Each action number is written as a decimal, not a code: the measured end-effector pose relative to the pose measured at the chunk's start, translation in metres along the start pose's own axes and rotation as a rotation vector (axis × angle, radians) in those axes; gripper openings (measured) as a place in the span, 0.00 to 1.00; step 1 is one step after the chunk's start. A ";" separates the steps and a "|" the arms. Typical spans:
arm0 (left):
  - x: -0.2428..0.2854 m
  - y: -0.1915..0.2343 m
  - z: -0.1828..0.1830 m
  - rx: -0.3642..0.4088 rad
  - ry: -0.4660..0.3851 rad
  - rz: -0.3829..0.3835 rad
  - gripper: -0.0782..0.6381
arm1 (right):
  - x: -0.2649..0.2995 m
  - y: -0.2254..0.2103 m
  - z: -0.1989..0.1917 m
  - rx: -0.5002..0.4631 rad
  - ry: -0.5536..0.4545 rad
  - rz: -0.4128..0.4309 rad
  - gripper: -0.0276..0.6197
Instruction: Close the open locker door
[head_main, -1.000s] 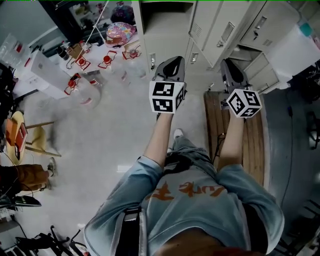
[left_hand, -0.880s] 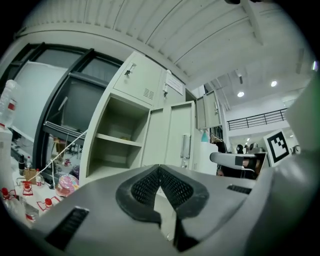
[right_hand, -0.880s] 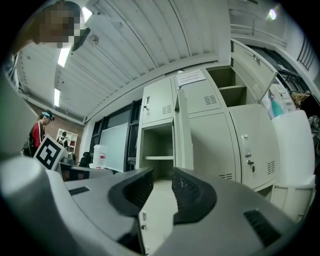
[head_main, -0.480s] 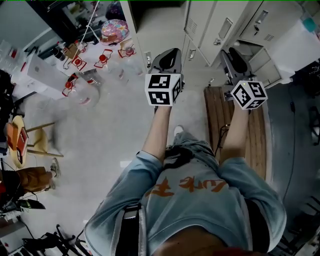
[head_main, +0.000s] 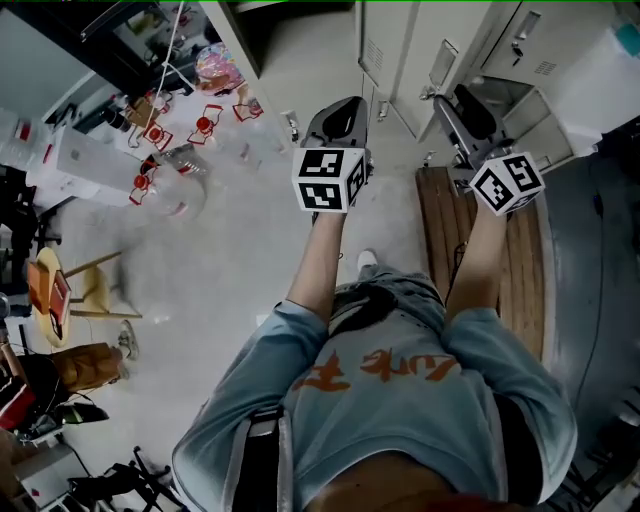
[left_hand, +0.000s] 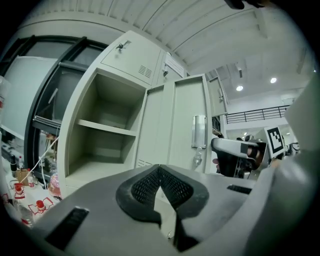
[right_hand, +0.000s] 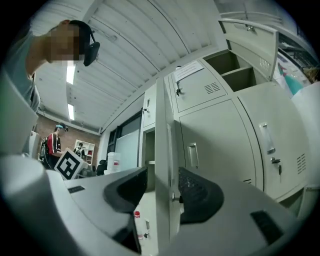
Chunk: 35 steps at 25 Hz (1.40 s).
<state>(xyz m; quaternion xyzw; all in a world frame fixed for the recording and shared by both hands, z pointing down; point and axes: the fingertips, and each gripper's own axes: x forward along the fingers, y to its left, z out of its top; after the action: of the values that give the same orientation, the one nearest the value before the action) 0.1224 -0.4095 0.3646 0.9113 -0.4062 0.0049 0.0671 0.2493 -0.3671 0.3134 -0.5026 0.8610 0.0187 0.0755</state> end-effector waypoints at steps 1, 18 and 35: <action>0.004 0.002 -0.001 -0.002 0.004 0.003 0.14 | 0.002 0.000 -0.001 0.005 -0.004 0.024 0.33; 0.040 0.009 -0.024 0.023 0.053 0.031 0.14 | 0.006 0.003 -0.008 0.178 -0.163 0.333 0.27; -0.011 0.096 -0.025 -0.010 0.039 0.247 0.14 | 0.062 0.092 -0.020 0.158 -0.109 0.718 0.24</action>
<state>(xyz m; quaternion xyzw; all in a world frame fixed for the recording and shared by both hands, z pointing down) 0.0452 -0.4621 0.3996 0.8536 -0.5141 0.0288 0.0785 0.1373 -0.3771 0.3199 -0.1592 0.9760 0.0042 0.1486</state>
